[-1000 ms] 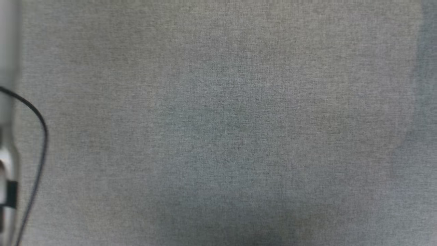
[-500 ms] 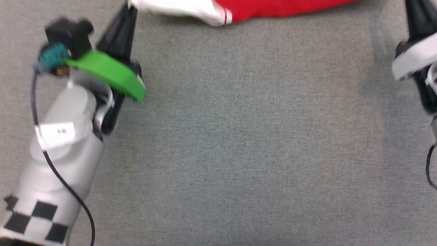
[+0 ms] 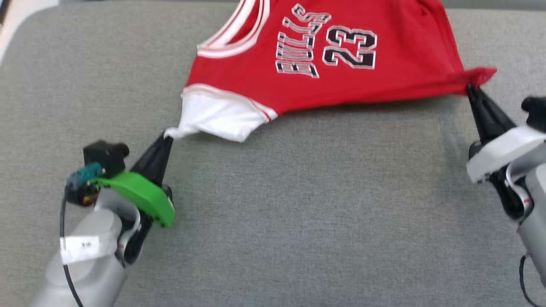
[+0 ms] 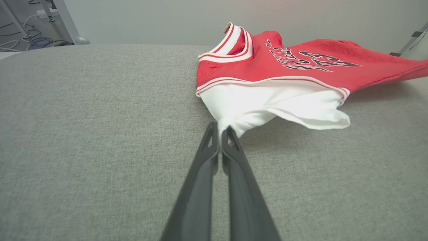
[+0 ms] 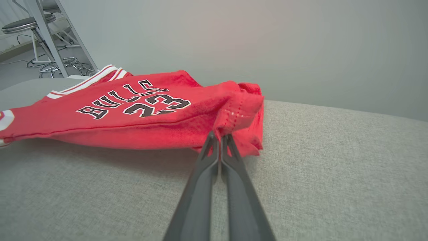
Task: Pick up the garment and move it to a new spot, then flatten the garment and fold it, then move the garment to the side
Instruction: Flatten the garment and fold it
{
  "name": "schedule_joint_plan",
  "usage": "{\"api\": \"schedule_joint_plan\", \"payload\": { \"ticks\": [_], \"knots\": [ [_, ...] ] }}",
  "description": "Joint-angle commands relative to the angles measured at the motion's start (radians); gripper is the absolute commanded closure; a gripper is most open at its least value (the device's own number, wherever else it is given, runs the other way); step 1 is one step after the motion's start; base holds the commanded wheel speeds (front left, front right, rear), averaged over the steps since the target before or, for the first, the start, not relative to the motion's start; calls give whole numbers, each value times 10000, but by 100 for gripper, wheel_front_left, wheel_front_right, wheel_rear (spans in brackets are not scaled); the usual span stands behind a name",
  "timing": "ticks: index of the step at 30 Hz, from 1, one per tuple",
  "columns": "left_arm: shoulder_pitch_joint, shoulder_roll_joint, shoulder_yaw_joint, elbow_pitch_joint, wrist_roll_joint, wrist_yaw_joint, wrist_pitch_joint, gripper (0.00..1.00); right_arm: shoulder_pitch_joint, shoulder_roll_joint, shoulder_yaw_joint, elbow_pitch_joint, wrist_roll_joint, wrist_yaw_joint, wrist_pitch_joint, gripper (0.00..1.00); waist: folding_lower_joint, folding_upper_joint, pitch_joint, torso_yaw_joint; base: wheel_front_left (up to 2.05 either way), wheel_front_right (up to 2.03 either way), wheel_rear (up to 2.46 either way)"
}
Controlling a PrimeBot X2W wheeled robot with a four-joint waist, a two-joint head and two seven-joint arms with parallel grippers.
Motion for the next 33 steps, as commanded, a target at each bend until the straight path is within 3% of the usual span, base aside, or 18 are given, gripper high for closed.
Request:
{"api": "schedule_joint_plan", "payload": {
  "ticks": [1,14,25,33],
  "knots": [
    [383,123,-118,-101,-151,-24,103,100,356,3,-1,69,157,-78,-71,100,1,0,-626,223,0,0,0],
    [2963,905,-1439,-2077,-866,4,1555,100,3203,-293,-402,-154,1439,-78,-72,100,1,0,-2221,242,0,0,0],
    [4919,1849,-1829,-4214,-1510,282,2569,100,5978,-301,-1346,-1783,1345,-78,-32,100,1,0,-2995,46,0,0,0],
    [5591,2354,-1732,-5456,-1562,731,2624,100,7590,246,-2573,-3328,847,-78,371,100,1,0,-2981,-52,0,0,0]
  ]
}}
